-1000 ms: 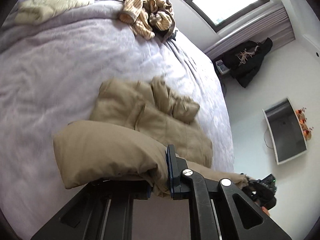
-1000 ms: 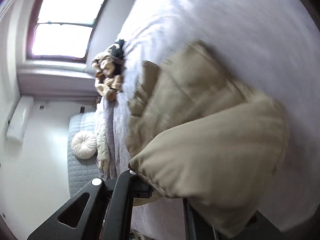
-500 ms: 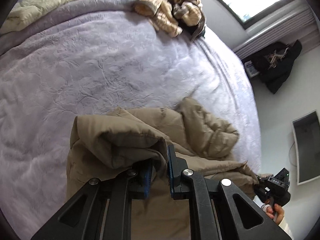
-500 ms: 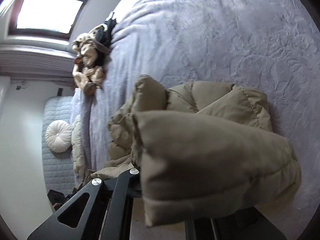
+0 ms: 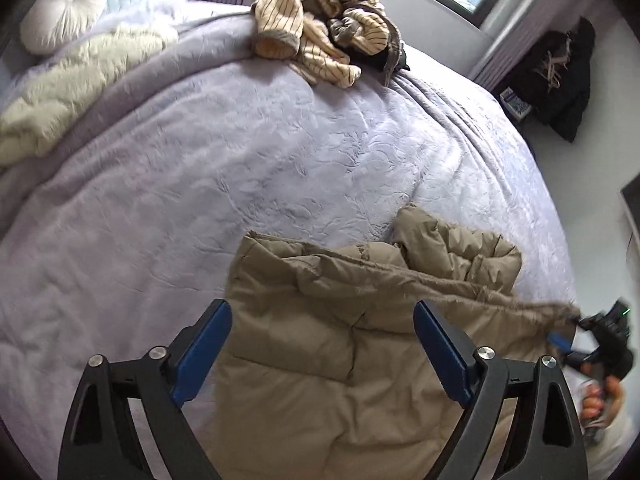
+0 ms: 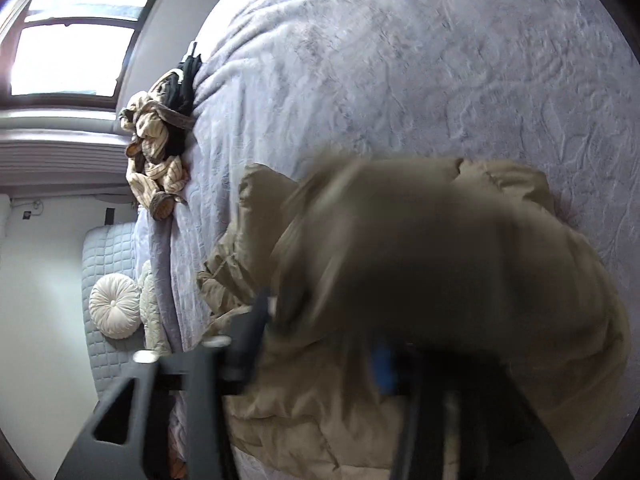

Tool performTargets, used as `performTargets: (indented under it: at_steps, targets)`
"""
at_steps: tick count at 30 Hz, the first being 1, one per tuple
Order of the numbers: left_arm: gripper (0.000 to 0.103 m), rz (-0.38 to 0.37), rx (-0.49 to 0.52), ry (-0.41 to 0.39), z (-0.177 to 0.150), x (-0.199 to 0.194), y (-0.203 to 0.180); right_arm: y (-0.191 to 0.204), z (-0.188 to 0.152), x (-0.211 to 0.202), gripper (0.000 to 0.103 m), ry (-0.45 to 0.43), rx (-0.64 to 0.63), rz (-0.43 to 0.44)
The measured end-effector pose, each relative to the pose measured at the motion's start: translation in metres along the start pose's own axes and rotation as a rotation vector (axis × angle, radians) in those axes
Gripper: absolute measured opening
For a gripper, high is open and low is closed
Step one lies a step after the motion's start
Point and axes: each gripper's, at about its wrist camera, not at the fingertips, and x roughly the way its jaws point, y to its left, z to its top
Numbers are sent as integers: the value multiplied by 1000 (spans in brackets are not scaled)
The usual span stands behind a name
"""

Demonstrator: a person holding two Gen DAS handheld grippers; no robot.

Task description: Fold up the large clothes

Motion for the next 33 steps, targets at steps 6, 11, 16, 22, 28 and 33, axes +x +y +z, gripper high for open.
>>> performTargets:
  at_steps: [6, 11, 16, 22, 28, 33]
  targets:
    - [35, -22, 198, 44, -20, 26, -40, 45, -28, -10, 19, 33, -266, -36]
    - [35, 80, 254, 32, -19, 60, -45, 57, -41, 14, 17, 65, -465, -204]
    - [35, 131, 145, 44, 0, 101, -13, 24, -9, 15, 12, -40, -497, -420]
    - [35, 173, 100, 52, 5, 148, -2, -20, 29, 24, 10, -107, -305, -405]
    - [35, 184, 63, 59, 9, 171, 7, -39, 47, 52, 3, -117, -284, -435]
    - [35, 199, 43, 7, 15, 141, 12, -35, 45, 58, 3, -127, -319, -460]
